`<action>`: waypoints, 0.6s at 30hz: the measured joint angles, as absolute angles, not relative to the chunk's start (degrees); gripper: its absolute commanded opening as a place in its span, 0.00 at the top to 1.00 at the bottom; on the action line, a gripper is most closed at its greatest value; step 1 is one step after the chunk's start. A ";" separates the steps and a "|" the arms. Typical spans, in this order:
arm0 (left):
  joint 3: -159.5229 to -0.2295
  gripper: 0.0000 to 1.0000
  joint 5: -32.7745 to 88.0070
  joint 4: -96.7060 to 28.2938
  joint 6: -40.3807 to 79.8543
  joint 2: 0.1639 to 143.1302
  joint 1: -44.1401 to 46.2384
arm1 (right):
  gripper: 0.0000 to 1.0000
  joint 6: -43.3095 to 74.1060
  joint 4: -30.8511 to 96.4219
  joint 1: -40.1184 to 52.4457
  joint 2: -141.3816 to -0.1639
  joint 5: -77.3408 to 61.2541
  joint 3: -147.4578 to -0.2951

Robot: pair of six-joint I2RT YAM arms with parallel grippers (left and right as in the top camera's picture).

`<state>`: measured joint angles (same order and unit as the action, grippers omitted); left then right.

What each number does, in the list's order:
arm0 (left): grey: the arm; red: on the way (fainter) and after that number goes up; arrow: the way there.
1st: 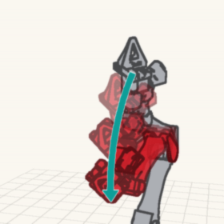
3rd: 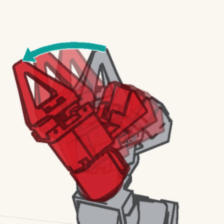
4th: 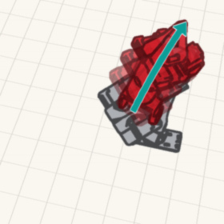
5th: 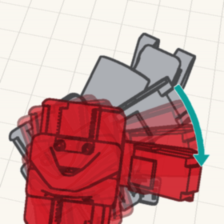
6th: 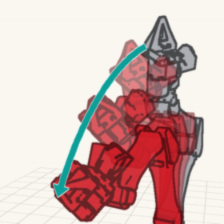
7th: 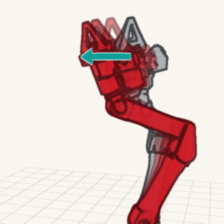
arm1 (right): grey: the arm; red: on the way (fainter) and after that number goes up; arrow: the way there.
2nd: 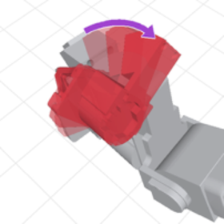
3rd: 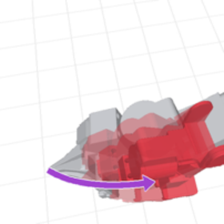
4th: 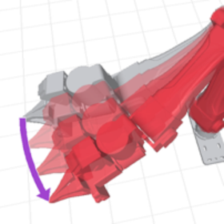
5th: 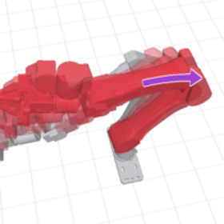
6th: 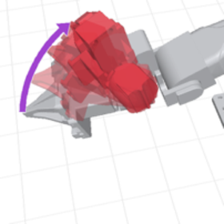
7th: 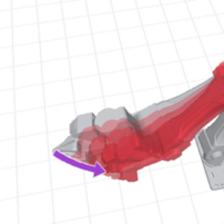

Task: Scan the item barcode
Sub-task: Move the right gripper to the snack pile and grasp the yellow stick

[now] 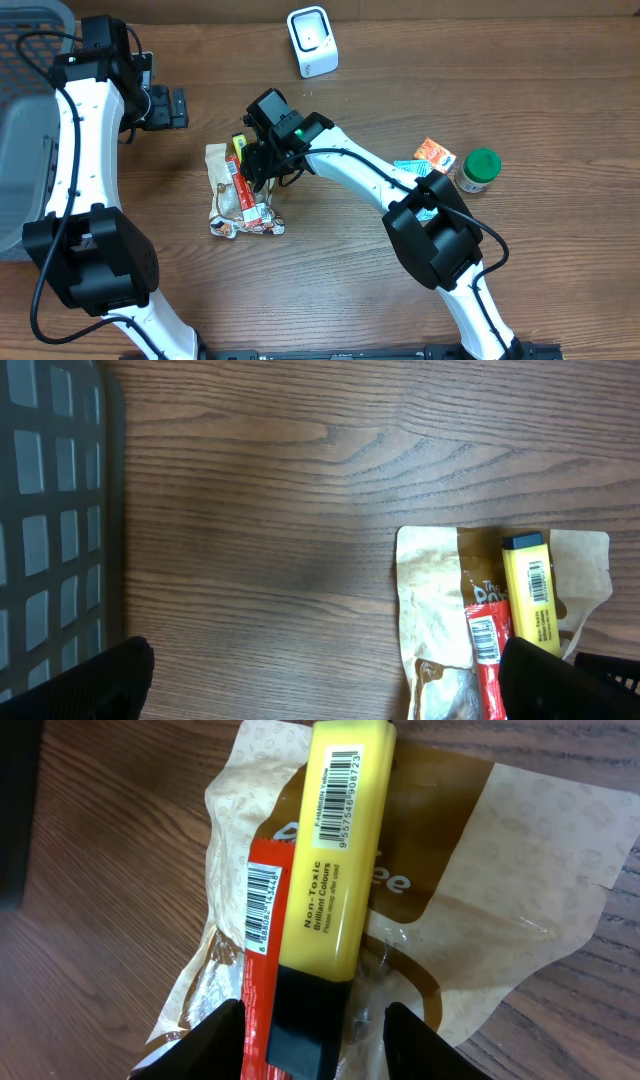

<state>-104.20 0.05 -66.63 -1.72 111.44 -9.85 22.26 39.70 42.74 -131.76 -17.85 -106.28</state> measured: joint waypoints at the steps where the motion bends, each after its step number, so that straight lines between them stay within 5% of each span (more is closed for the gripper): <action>1: -104.20 0.00 0.08 -66.63 -1.72 111.44 -9.85 | 0.54 22.28 39.70 42.74 -131.76 -17.85 -106.28; 18: -104.20 0.00 0.05 -66.63 -1.72 111.44 -9.85 | 0.60 22.50 38.30 42.74 -131.85 -18.13 -105.47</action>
